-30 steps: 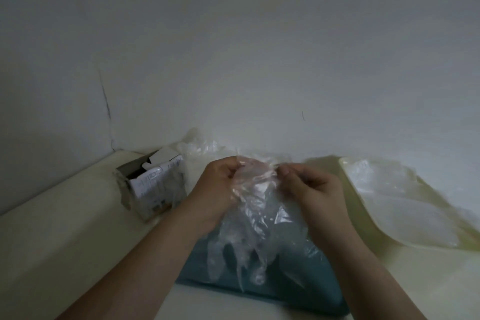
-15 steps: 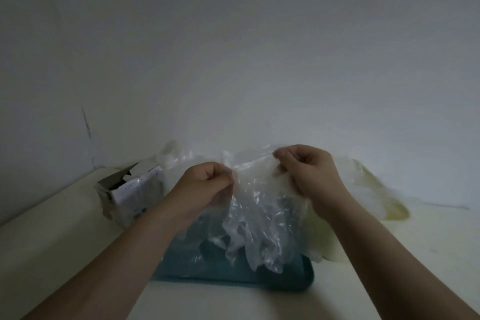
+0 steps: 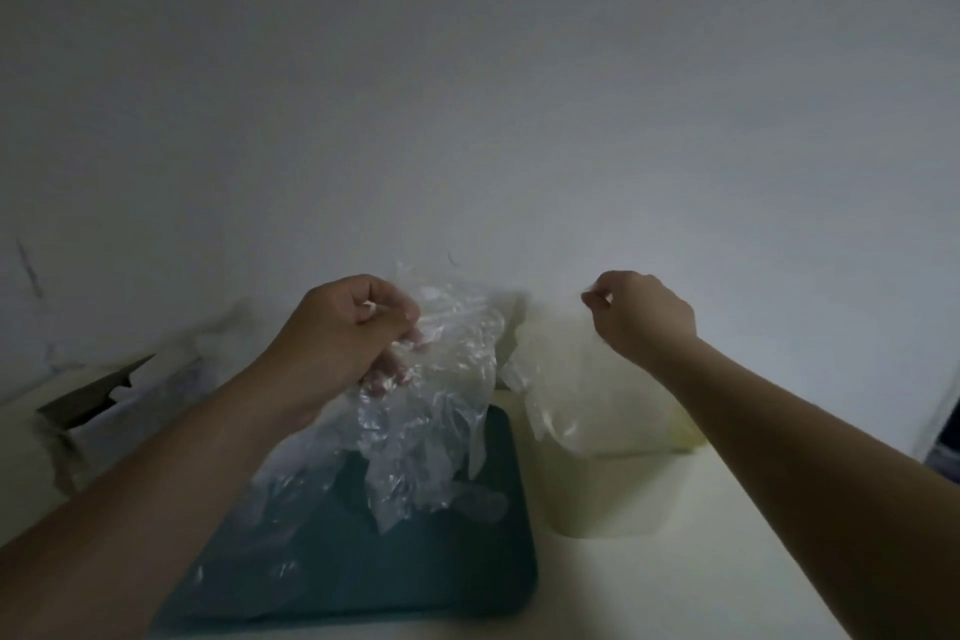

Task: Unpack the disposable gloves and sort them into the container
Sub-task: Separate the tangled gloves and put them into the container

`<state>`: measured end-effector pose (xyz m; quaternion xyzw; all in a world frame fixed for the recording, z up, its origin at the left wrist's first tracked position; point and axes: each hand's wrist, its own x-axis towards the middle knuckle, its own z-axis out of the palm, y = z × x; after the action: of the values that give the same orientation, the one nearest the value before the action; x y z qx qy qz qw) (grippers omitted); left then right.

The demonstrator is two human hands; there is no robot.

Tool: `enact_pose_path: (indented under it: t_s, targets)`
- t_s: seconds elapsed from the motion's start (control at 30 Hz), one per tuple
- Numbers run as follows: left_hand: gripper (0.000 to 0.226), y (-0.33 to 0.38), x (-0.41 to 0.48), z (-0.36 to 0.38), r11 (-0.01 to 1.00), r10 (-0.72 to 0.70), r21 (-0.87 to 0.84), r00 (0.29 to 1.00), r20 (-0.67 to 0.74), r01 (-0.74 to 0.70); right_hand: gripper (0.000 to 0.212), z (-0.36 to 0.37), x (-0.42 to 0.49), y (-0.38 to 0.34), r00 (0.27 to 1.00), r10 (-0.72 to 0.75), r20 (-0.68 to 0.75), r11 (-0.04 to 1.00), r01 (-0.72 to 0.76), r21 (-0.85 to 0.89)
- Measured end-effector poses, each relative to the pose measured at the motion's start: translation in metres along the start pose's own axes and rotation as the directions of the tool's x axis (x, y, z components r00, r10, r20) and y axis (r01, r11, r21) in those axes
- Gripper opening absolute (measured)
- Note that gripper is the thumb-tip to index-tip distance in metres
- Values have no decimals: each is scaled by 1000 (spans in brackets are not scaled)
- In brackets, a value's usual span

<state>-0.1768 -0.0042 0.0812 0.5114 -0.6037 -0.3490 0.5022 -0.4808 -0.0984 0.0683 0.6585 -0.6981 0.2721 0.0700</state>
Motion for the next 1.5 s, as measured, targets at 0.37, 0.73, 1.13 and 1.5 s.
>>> enact_pose_path:
  t_s: [0.37,0.73,1.13,1.5]
  targets:
    - [7,39,43,67,978,-47,-192,986,158,77,32,9,14,8,988,-58,146,998,54,35]
    - [14,2,90,175,950,-307,-20,943,131,312,44,-59,-36,0,934,-214,287,932,107,345]
    - [43,2,56,121,966,-231,174,942,245,191,59,15,-33,-20,642,-73,763,979,-99,178]
    - [5,-39,32,63,927,-97,374,978,186,21,46,17,-49,-36,549,-15,836,926,323,-195]
